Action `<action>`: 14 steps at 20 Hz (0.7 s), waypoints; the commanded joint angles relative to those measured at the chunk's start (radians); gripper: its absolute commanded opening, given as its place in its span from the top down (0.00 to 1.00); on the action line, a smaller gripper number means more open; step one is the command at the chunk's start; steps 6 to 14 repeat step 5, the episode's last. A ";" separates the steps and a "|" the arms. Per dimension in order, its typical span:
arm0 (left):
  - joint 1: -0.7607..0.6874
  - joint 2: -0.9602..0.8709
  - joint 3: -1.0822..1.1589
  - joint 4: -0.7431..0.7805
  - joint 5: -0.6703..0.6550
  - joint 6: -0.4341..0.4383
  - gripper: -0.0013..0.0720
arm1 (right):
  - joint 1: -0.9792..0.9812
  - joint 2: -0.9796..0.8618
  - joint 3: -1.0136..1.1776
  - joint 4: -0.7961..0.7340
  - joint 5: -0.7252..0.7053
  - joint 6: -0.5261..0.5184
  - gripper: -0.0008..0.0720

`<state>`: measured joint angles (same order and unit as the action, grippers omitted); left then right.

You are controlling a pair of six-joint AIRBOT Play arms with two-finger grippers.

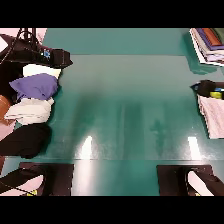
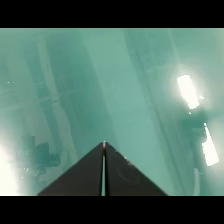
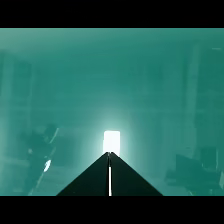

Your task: Fold the shirts.

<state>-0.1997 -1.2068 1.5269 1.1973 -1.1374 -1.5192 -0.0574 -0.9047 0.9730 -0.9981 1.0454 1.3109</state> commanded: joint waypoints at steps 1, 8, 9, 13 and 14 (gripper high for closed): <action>0.000 0.000 0.000 0.000 0.002 0.000 0.95 | 0.190 0.002 -0.001 0.000 -0.065 0.001 0.97; 0.000 0.000 0.000 0.000 0.002 0.000 0.95 | 0.222 0.002 -0.001 0.004 -0.067 0.002 0.97; 0.000 0.000 0.000 0.000 0.002 0.000 0.95 | 0.222 0.002 -0.001 0.004 -0.067 0.002 0.97; 0.000 0.000 0.000 0.000 0.002 0.000 0.95 | 0.222 0.002 -0.001 0.004 -0.067 0.002 0.97; 0.000 0.000 0.000 0.000 0.002 0.000 0.95 | 0.222 0.002 -0.001 0.004 -0.067 0.002 0.97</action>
